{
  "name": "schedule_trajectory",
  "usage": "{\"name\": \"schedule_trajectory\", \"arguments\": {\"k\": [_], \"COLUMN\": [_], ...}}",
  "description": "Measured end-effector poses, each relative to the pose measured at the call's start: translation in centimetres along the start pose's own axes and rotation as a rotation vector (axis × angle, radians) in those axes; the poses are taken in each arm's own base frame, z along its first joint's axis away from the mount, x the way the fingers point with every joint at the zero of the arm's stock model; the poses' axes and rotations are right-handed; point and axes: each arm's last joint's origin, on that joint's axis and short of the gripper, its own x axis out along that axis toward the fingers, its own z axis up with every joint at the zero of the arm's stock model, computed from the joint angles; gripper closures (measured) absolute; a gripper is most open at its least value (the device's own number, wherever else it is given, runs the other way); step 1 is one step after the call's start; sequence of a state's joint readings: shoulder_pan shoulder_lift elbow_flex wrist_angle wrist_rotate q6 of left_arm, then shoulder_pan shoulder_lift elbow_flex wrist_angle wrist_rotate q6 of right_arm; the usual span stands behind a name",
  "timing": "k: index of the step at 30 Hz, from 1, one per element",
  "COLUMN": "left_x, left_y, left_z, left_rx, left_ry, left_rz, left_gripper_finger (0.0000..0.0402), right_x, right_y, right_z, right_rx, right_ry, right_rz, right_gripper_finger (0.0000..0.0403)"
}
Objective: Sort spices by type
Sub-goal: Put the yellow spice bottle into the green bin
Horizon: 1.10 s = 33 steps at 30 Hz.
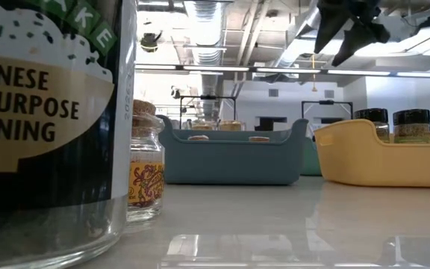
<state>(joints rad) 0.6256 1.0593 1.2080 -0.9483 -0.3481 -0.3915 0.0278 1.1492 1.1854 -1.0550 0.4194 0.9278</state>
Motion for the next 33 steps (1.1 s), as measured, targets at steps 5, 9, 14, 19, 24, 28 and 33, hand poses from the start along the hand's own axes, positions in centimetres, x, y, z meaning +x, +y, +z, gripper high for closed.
{"name": "schedule_trajectory", "arguments": {"k": [5,9,14,19,24,28,33], "left_x": [2.7,5.5,9.1,12.0,14.1,14.6,14.7], "left_y": [4.0,5.8,7.0,7.2,7.9,8.0,8.1], "left_z": [0.6,1.1,0.8,1.1,0.9,0.9,0.8], "left_rx": [-0.124,-0.198,-0.207,-0.205,-0.212,-0.206,-0.207], "left_ry": [0.174,0.263,0.417,0.488,0.545,0.541,0.539], "left_rz": [0.059,0.08,0.134,0.158,0.194,0.211,0.234], "left_gripper_finger": [0.0121,0.0121,0.0121,0.0121,0.0121,0.0121,0.0121], "right_x": [0.2,0.4,0.6,0.6,0.6,0.6,0.6], "right_y": [-0.4,-0.7,-0.8,-0.6,-0.6,-0.6,-0.6], "right_z": [0.5,0.9,1.3,1.4,1.4,1.4,1.4], "right_rx": [0.026,0.066,0.096,0.107,0.122,0.123,0.125], "right_ry": [-0.01,-0.018,-0.036,-0.052,-0.052,-0.052,-0.052], "right_rz": [-0.019,-0.033,-0.028,-0.007,-0.006,-0.006,-0.006], "right_gripper_finger": [0.0101,0.0101,0.0101,0.0101,0.0101,0.0101,0.0101]}}
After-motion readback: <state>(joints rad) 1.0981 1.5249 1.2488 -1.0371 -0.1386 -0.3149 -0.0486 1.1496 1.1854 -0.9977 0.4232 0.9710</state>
